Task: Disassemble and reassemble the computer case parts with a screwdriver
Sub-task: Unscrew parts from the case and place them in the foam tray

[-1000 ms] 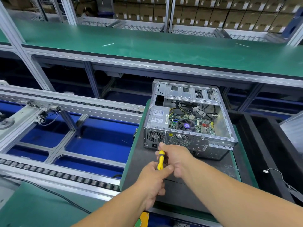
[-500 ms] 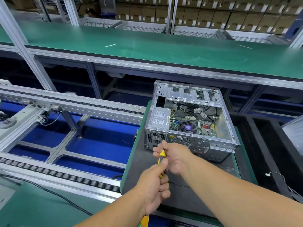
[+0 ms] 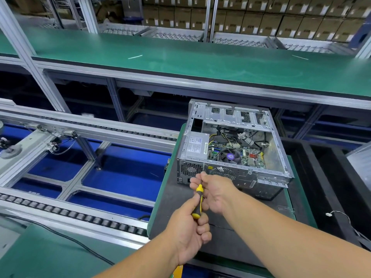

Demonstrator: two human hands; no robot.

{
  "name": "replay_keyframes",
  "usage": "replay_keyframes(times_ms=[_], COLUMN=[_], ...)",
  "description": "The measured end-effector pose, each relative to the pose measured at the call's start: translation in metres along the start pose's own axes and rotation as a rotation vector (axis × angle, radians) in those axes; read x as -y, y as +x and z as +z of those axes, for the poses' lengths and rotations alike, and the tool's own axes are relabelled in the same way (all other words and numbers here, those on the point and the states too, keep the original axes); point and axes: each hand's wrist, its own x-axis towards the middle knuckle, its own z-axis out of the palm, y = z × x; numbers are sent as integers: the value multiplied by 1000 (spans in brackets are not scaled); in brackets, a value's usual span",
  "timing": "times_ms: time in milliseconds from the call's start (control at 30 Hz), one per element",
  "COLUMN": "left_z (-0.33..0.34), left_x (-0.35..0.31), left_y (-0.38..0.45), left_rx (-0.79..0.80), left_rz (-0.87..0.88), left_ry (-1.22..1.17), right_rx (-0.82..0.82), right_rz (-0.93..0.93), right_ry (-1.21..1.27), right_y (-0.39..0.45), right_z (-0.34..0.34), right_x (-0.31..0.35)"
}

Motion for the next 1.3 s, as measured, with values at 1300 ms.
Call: replay_keyframes(times_ms=[1300], left_z=[-23], left_x=[-86], left_y=[41], left_rx=[-40], left_rz=[298], left_ry=[144], right_rx=[66], right_rz=[-368], right_ry=[-504], right_y=[-23], right_z=[-3], right_x=[-23])
